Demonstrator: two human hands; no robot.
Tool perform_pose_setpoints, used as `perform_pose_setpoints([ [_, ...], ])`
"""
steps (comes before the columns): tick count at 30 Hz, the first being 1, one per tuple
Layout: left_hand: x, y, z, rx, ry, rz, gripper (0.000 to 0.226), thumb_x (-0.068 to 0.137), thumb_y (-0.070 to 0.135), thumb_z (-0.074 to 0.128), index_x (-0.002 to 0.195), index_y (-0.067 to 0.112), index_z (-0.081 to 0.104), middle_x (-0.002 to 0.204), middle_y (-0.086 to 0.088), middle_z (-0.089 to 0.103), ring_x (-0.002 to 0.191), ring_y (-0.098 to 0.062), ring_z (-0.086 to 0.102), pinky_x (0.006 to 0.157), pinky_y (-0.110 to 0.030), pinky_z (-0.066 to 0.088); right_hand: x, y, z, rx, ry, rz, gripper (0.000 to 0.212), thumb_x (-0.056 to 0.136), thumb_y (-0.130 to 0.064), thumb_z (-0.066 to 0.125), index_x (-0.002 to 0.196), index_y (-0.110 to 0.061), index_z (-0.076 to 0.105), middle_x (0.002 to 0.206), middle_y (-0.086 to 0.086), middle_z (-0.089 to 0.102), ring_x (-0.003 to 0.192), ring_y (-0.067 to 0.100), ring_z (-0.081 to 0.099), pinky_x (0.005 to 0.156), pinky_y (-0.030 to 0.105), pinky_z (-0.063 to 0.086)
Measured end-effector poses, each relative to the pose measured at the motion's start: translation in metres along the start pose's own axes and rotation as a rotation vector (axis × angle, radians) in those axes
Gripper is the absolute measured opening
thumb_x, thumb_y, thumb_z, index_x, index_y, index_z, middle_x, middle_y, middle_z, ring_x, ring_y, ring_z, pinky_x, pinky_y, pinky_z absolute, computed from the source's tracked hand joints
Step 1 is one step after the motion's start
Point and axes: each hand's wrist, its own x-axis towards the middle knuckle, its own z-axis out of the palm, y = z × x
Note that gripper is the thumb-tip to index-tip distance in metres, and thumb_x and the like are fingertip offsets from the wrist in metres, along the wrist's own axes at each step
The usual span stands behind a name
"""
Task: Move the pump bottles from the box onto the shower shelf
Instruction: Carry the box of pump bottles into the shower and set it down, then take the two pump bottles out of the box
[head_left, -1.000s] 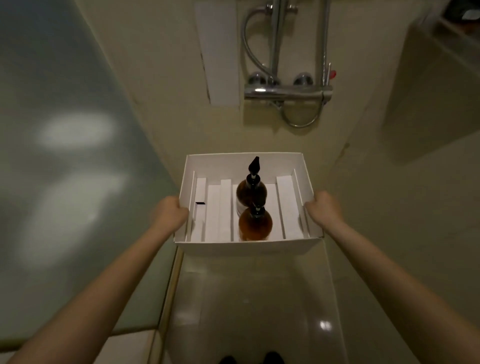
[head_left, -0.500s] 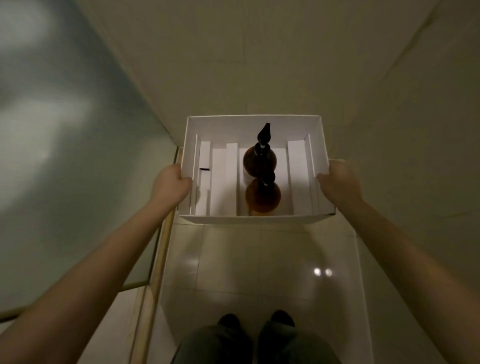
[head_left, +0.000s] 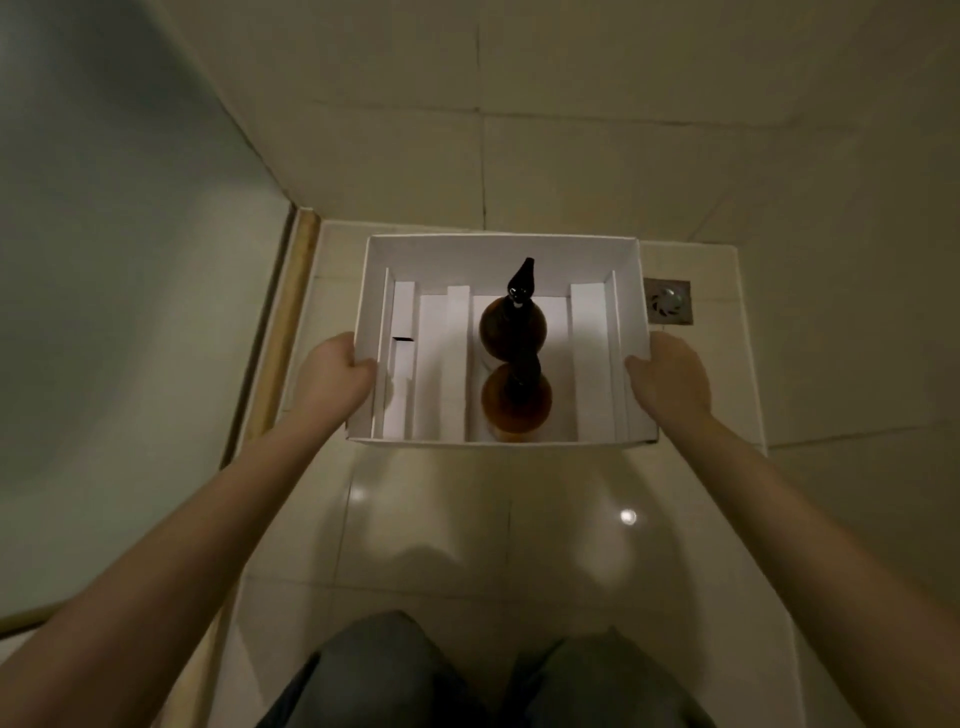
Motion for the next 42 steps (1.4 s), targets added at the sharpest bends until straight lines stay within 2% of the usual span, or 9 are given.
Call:
perform_pose_setpoints([
  [4, 0.019, -0.041, 0.053, 0.039, -0.03, -0.031, 0.015, 0.081, 0.011, 0.053, 0.088, 0.002, 0.061, 0.084, -0.015, 0.065, 0.077, -0.031, 0.06, 0.063, -0.029, 0.04, 0.016, 0.032, 0.056, 0.015, -0.034, 0.008, 0.016, 0.089, -0.009, 0.044, 0.083, -0.001, 0.056, 0.087, 0.016, 0.061, 0.08, 0.03, 0.059, 0.063, 0.028, 0.039],
  [9, 0.039, -0.083, 0.105, 0.075, -0.06, -0.05, 0.019, 0.082, 0.011, 0.051, 0.088, -0.004, 0.06, 0.079, -0.015, 0.059, 0.07, -0.024, 0.052, 0.062, -0.03, 0.039, 0.036, 0.059, 0.112, 0.013, -0.056, 0.013, 0.021, 0.09, -0.009, 0.046, 0.093, 0.006, 0.059, 0.093, 0.021, 0.063, 0.077, 0.028, 0.056, 0.065, 0.032, 0.043],
  [12, 0.043, -0.102, 0.129, 0.084, -0.064, -0.066, 0.018, 0.083, 0.012, 0.051, 0.086, -0.004, 0.059, 0.078, -0.017, 0.06, 0.069, -0.025, 0.051, 0.06, -0.029, 0.036, 0.043, 0.073, 0.138, 0.009, -0.065, 0.007, 0.02, 0.092, -0.011, 0.047, 0.097, 0.003, 0.06, 0.096, 0.021, 0.064, 0.081, 0.031, 0.059, 0.066, 0.031, 0.044],
  [17, 0.045, -0.123, 0.159, 0.063, -0.098, -0.114, 0.015, 0.083, 0.01, 0.048, 0.084, -0.002, 0.056, 0.082, -0.02, 0.062, 0.074, -0.031, 0.056, 0.062, -0.032, 0.04, 0.042, 0.088, 0.169, 0.013, -0.075, 0.049, 0.02, 0.091, -0.009, 0.048, 0.102, 0.002, 0.06, 0.1, 0.021, 0.065, 0.087, 0.034, 0.061, 0.069, 0.033, 0.047],
  [24, 0.052, -0.148, 0.189, 0.078, -0.106, -0.092, 0.013, 0.082, 0.009, 0.048, 0.085, 0.0, 0.058, 0.084, -0.02, 0.064, 0.077, -0.033, 0.058, 0.06, -0.028, 0.033, 0.046, 0.106, 0.198, -0.008, -0.085, 0.065, 0.021, 0.088, -0.01, 0.047, 0.1, 0.002, 0.06, 0.098, 0.021, 0.066, 0.087, 0.039, 0.06, 0.075, 0.047, 0.052],
  [30, 0.054, -0.153, 0.199, 0.09, -0.059, -0.093, 0.013, 0.081, 0.009, 0.047, 0.079, -0.001, 0.054, 0.07, -0.012, 0.055, 0.065, -0.027, 0.049, 0.056, -0.028, 0.031, 0.05, 0.111, 0.211, -0.025, -0.018, 0.041, 0.02, 0.089, -0.011, 0.047, 0.098, 0.003, 0.06, 0.094, 0.021, 0.065, 0.083, 0.038, 0.061, 0.069, 0.04, 0.05],
  [35, 0.051, -0.153, 0.203, 0.114, 0.003, -0.084, 0.012, 0.084, 0.012, 0.047, 0.072, 0.01, 0.045, 0.067, -0.005, 0.049, 0.062, -0.024, 0.044, 0.056, -0.028, 0.03, 0.046, 0.113, 0.217, -0.099, 0.089, -0.001, 0.017, 0.089, -0.008, 0.048, 0.089, 0.006, 0.057, 0.086, 0.028, 0.064, 0.074, 0.038, 0.06, 0.057, 0.031, 0.034],
  [38, 0.05, -0.151, 0.205, 0.122, 0.051, -0.073, 0.014, 0.083, 0.011, 0.047, 0.069, 0.012, 0.042, 0.063, -0.001, 0.045, 0.06, -0.022, 0.041, 0.049, -0.028, 0.023, 0.046, 0.116, 0.221, -0.096, 0.125, -0.026, 0.016, 0.088, -0.006, 0.048, 0.087, 0.007, 0.057, 0.082, 0.03, 0.063, 0.069, 0.039, 0.059, 0.055, 0.031, 0.034],
  [42, 0.049, -0.149, 0.206, 0.12, 0.07, -0.076, 0.014, 0.08, 0.009, 0.048, 0.068, 0.013, 0.041, 0.06, 0.002, 0.042, 0.059, -0.027, 0.046, 0.045, -0.028, 0.02, 0.046, 0.119, 0.223, -0.059, 0.132, -0.024, 0.014, 0.087, -0.004, 0.047, 0.087, 0.005, 0.057, 0.081, 0.028, 0.064, 0.06, 0.028, 0.049, 0.052, 0.029, 0.034],
])
